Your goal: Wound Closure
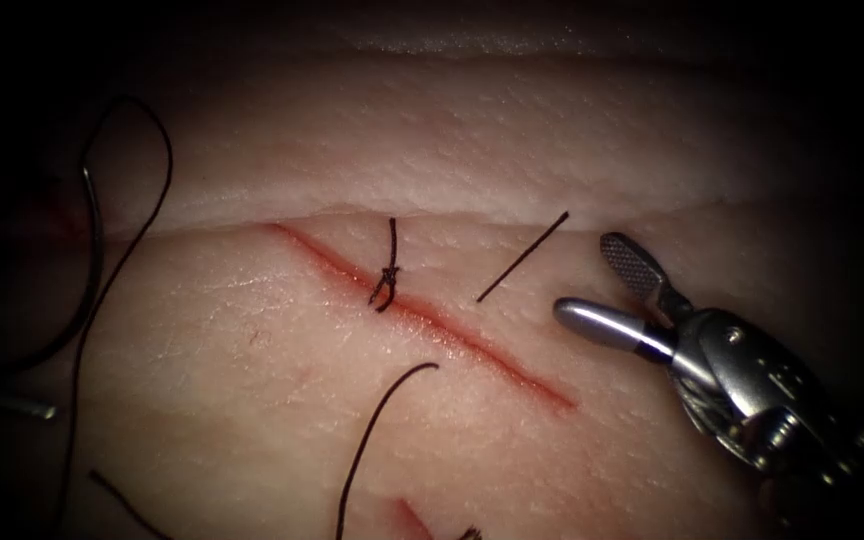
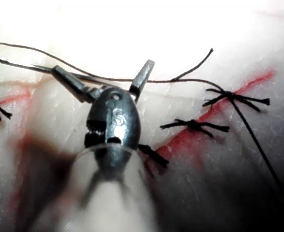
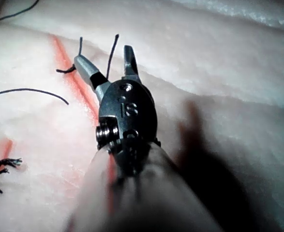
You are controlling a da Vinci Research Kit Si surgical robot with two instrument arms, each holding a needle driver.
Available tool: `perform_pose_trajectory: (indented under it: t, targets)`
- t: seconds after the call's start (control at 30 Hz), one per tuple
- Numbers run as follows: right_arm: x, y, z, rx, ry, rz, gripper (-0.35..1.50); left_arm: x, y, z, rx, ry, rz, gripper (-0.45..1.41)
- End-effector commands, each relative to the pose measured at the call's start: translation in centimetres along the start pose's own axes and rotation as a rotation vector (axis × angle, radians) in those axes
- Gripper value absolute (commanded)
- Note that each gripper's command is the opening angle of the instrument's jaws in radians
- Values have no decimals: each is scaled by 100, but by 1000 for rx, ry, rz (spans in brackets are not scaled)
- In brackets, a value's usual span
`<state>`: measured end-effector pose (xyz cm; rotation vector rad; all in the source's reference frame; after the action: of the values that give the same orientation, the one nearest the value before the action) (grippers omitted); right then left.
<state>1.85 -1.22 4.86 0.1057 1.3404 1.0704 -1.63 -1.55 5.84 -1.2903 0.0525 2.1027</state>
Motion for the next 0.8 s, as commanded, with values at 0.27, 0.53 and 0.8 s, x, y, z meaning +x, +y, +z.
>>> perform_pose_trajectory:
  t: [0.27, 0.53, 0.8]
  targets:
    - [-5, 0, -18, -3, -1, -4, 118, 45, -10, -31, 95, -21, 82, 140]
    - [-4, -6, -19, -4, -21, 0, 120, 93, 12, -50, 73, -40, 156, 140]
    - [2, -17, -28, -2, -66, -145, 118, 127, 79, -16, 4, -18, 335, 123]
